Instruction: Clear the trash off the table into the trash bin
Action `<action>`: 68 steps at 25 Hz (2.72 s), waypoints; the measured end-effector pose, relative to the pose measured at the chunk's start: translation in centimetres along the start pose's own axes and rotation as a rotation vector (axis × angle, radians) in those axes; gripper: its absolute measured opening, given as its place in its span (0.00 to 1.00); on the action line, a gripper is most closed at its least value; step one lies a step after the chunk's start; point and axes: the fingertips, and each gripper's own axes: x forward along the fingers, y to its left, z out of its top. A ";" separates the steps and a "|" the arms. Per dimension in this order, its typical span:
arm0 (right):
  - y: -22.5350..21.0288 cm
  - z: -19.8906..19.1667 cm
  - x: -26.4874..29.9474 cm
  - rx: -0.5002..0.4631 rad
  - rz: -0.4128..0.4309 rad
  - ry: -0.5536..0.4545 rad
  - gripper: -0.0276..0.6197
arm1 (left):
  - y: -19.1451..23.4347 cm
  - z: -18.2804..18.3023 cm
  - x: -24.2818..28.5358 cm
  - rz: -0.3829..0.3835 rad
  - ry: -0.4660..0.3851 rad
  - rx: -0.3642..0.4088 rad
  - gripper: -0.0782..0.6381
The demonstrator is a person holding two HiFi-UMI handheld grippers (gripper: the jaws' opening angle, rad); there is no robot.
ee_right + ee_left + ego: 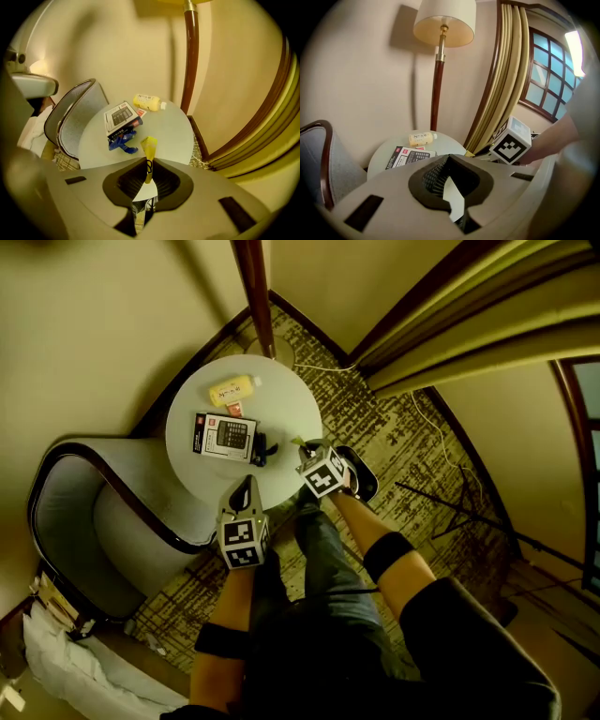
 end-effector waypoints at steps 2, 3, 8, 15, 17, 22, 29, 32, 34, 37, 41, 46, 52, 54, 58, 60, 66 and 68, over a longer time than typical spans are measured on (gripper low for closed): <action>0.7 1.8 -2.3 -0.004 -0.010 -0.056 0.13 | 0.5 -0.1 -1.1 0.015 -0.012 0.002 0.11; 1.2 2.7 -3.6 -0.004 -0.010 -0.089 0.13 | 0.7 -0.2 -1.7 0.022 -0.017 0.007 0.11; 4.7 7.2 -10.0 -0.011 0.011 -0.261 0.13 | 1.4 1.2 -5.2 0.023 -0.061 0.004 0.11; 10.6 11.1 -18.3 -0.038 0.016 -0.427 0.13 | 3.5 2.3 -11.2 0.042 -0.123 0.020 0.11; 12.2 11.7 -19.9 -0.042 0.015 -0.465 0.13 | 4.2 2.5 -12.8 0.044 -0.143 0.025 0.11; 16.0 11.9 -22.0 -0.033 0.021 -0.528 0.13 | 5.1 2.7 -15.8 0.039 -0.176 0.055 0.11; 15.7 9.5 -24.3 0.060 -0.057 -0.545 0.13 | 2.6 3.6 -16.3 -0.041 -0.186 0.141 0.11; 13.8 7.1 -25.9 0.118 -0.118 -0.550 0.13 | -0.7 4.0 -15.5 -0.117 -0.177 0.194 0.11; 12.2 4.7 -27.5 0.172 -0.168 -0.553 0.13 | -3.7 4.1 -14.8 -0.178 -0.173 0.240 0.11; 9.7 0.1 -30.2 0.267 -0.257 -0.548 0.13 | -9.5 4.4 -14.1 -0.289 -0.165 0.312 0.11; 6.7 -7.1 -34.0 0.396 -0.386 -0.532 0.13 | -17.3 3.9 -13.2 -0.442 -0.168 0.434 0.11; 5.4 -13.1 -36.0 0.497 -0.479 -0.518 0.13 | -23.1 2.4 -12.4 -0.567 -0.142 0.520 0.11; 5.1 -18.5 -33.8 0.582 -0.513 -0.461 0.13 | -25.7 -0.6 -10.1 -0.646 -0.084 0.592 0.11; 5.1 -20.1 -32.5 0.607 -0.500 -0.434 0.13 | -26.3 -1.8 -9.3 -0.656 -0.058 0.601 0.11; 4.0 -23.0 -29.0 0.635 -0.469 -0.383 0.13 | -27.8 -4.3 -6.7 -0.671 0.002 0.603 0.11; 3.0 -24.4 -26.4 0.647 -0.459 -0.364 0.13 | -28.2 -6.2 -4.4 -0.676 0.034 0.607 0.11; -0.5 -29.7 -17.0 0.708 -0.427 -0.300 0.13 | -29.0 -12.8 4.2 -0.671 0.117 0.637 0.11; -1.5 -31.7 -13.7 0.736 -0.420 -0.286 0.13 | -29.0 -15.2 7.1 -0.671 0.144 0.659 0.11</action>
